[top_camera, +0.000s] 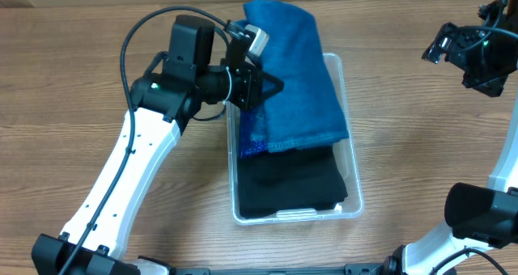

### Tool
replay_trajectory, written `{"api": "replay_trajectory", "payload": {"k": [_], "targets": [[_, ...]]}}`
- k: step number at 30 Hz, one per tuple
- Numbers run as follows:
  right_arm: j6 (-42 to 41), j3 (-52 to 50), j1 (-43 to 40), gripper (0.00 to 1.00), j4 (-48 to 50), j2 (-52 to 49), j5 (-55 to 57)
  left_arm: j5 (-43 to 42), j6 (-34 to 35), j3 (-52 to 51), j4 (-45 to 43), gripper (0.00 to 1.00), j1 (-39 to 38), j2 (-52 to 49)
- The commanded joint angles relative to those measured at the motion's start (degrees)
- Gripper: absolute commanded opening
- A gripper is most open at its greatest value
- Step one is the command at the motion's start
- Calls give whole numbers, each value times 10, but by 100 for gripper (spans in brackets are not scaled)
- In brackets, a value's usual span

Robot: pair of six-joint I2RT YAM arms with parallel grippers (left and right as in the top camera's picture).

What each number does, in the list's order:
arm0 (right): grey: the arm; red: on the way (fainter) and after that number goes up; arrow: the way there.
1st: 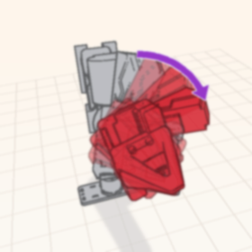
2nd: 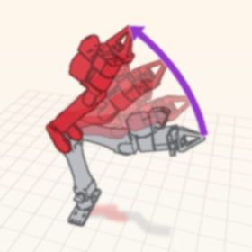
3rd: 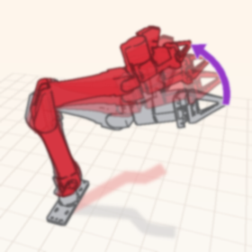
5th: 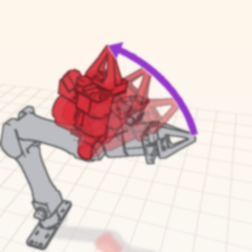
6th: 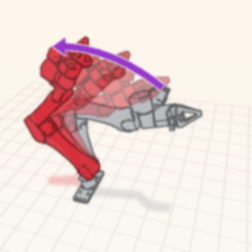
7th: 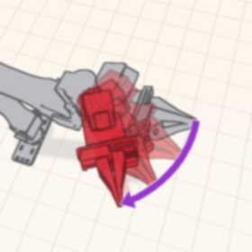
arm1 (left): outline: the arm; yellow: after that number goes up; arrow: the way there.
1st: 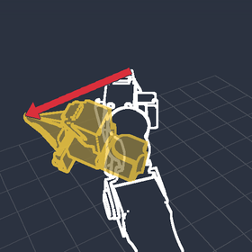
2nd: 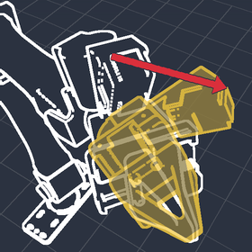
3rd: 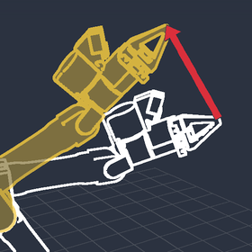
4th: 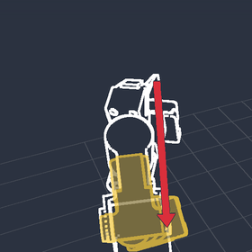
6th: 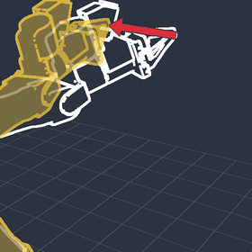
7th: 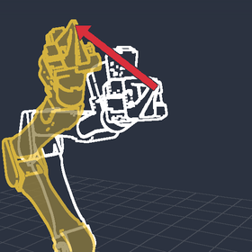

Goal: Pack container

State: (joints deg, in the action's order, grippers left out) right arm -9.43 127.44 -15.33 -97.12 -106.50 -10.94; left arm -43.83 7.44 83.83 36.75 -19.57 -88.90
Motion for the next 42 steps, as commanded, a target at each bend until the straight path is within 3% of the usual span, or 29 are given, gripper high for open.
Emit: {"api": "replay_trajectory", "payload": {"k": [1,3,9,15,23,28,29,30,31,32,35,38,40,42], "targets": [[-2,4,-1,100,1,9,4,-77,18,31,-8,4,-20,24],[-2,4,-1,100,1,9,4,-80,44,31,5,4,-23,24],[-2,4,-1,100,1,9,4,-103,31,30,48,4,-24,19],[-2,4,-1,100,1,9,4,-139,-73,30,108,4,-24,14],[-2,4,-1,100,1,9,4,-184,-148,29,129,4,-27,-79],[-2,4,-1,100,1,9,4,-64,-142,29,160,5,-25,-111],[-2,4,-1,100,1,9,4,-44,-141,29,168,10,-25,-111],[-2,4,-1,100,1,9,4,-24,-141,29,178,40,-25,-111],[-2,4,-1,100,1,9,4,12,-141,30,199,86,-25,-111],[-2,4,-1,100,1,9,4,41,-140,30,213,100,-25,-111],[-2,4,-1,100,1,9,4,258,-52,46,264,100,-7,-110],[-2,4,-1,100,1,9,4,417,-4,101,299,100,14,-101],[-2,4,-1,100,1,9,4,498,10,158,308,100,16,-95],[-2,4,-1,100,1,9,4,511,10,207,294,100,10,-85]]}}
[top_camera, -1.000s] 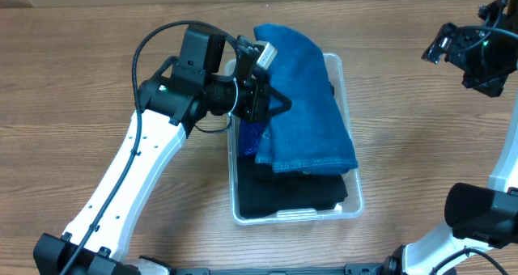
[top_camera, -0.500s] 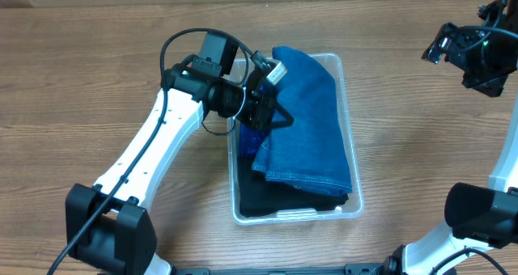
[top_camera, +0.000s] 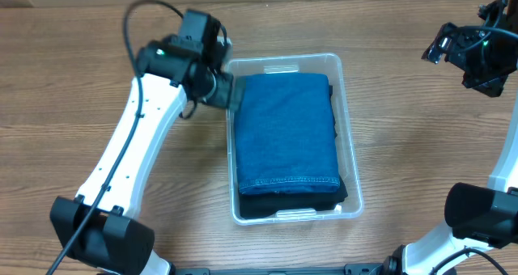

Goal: Pack container

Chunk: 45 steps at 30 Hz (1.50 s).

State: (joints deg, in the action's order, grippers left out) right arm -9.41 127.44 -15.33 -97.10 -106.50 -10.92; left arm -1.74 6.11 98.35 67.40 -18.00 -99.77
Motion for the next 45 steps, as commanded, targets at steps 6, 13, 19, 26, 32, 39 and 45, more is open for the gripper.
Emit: {"api": "replay_trajectory", "payload": {"k": [6,13,19,26,32,39,45], "targets": [[-2,4,-1,100,1,9,3,-41,17,63,-46,37,-83,-7],[-2,4,-1,100,1,9,3,-93,36,40,32,21,-177,-195],[-2,4,-1,100,1,9,3,-101,18,60,48,47,-169,-172],[31,4,26,100,58,9,3,82,59,103,22,100,-17,119],[70,4,80,100,54,19,5,43,22,101,86,100,205,149],[69,-30,61,100,64,206,9,21,-32,-141,0,100,248,456],[80,-467,61,100,235,550,15,21,23,-432,-47,100,248,770]]}}
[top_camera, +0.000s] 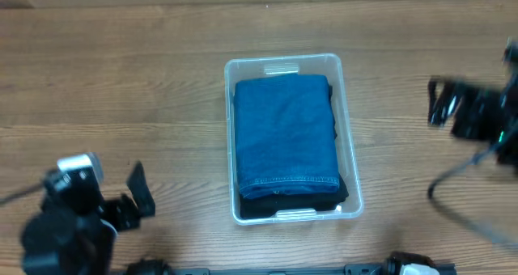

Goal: Pack container

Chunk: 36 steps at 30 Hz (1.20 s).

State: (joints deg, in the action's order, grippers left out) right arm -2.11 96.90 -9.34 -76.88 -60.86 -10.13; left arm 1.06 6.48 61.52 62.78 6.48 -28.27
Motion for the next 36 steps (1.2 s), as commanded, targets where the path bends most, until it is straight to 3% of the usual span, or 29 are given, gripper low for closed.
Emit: {"api": "replay_trajectory", "payload": {"k": [1,3,6,17,20,27,32,36], "targets": [[6,-215,1,100,42,128,21,-7,19,-76,13,100,3,67],[6,-297,1,100,30,174,35,-7,19,-88,66,100,3,70],[6,-357,1,100,25,186,35,-6,19,-93,66,100,3,70],[7,-363,1,100,40,167,43,-6,19,-93,66,100,3,69],[34,-401,12,100,151,217,36,-6,19,-93,66,100,3,69],[56,-754,53,100,554,535,17,-6,19,-93,66,100,3,69],[56,-961,52,100,886,590,51,-6,19,-93,66,100,3,69],[56,-962,52,100,838,590,79,-6,19,-93,66,100,3,69]]}}
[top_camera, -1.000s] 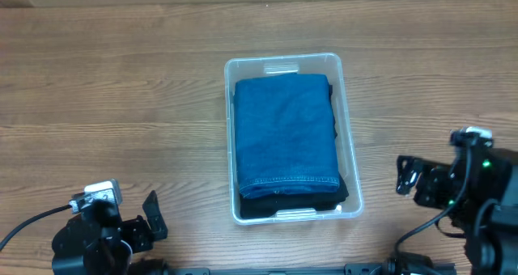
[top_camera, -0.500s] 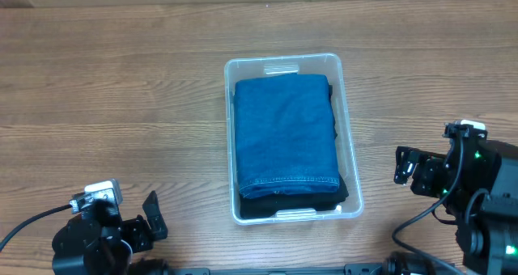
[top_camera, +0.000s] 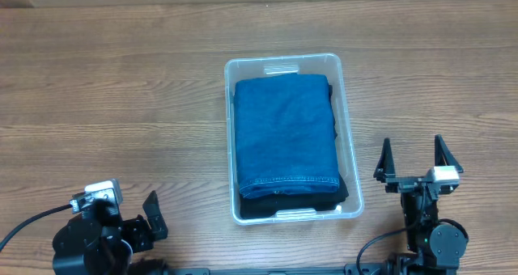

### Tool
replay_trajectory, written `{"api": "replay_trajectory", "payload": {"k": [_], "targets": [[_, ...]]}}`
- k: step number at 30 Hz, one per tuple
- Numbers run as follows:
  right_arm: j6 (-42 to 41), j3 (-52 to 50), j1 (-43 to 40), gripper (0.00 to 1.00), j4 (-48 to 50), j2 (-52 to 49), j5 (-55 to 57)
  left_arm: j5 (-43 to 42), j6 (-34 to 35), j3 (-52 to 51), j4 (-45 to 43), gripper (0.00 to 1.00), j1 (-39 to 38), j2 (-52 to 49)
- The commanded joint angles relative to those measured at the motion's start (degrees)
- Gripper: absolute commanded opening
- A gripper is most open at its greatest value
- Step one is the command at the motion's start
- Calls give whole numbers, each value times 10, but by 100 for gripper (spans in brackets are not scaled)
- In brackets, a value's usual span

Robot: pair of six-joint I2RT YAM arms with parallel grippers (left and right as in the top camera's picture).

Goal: Pack container

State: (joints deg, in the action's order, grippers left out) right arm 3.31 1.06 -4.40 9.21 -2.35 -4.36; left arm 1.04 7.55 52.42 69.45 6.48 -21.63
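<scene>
A clear plastic container (top_camera: 348, 129) stands in the middle of the wooden table. Folded blue jeans (top_camera: 285, 129) lie flat inside it, on top of a black garment (top_camera: 287, 202) whose edge shows at the near end. My left gripper (top_camera: 139, 220) sits at the table's near left edge, well away from the container, open and holding nothing. My right gripper (top_camera: 413, 158) rests at the near right, beside the container's near right corner, its fingers spread open and empty.
The wooden table (top_camera: 121, 105) stretches out on both sides of the container. A cable (top_camera: 32, 222) runs from the left arm off the near left edge.
The right arm has come from the far right down to the near right edge, beside the container. The left arm has settled slightly lower at the near left. The clothes have not moved.
The left gripper first held the blue jeans draped over the container's far end. Then the jeans lay flat in the container, with the gripper at its far left corner. Later the left arm was at the near left; now both arms rest at the near edge.
</scene>
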Motion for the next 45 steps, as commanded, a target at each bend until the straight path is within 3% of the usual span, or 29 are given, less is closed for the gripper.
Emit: {"api": "replay_trajectory", "payload": {"k": [1,4,23,27,30,31,36,39,42,45], "targets": [[1,-4,3,100,-58,5,22,-6,8,-2,-1,100,3,3],[-1,-3,3,100,-144,4,25,-5,8,-2,-1,100,3,3],[0,-3,3,100,-144,0,26,3,7,-27,-16,100,2,8],[0,-3,3,100,-145,0,26,-11,9,-205,-170,100,-2,102],[0,-3,3,100,-144,0,26,-25,8,-326,-356,100,-4,155],[0,-3,3,100,-144,0,26,-24,8,-376,-458,100,-9,177],[0,-3,3,100,-144,0,26,-17,2,-516,-804,100,-13,215],[0,-3,3,100,-144,0,26,-21,2,-521,-774,100,-25,215],[0,-3,3,100,-144,0,26,-19,2,-521,-647,100,-26,214],[0,-3,3,100,-145,0,26,-19,2,-521,-649,100,-26,210]]}}
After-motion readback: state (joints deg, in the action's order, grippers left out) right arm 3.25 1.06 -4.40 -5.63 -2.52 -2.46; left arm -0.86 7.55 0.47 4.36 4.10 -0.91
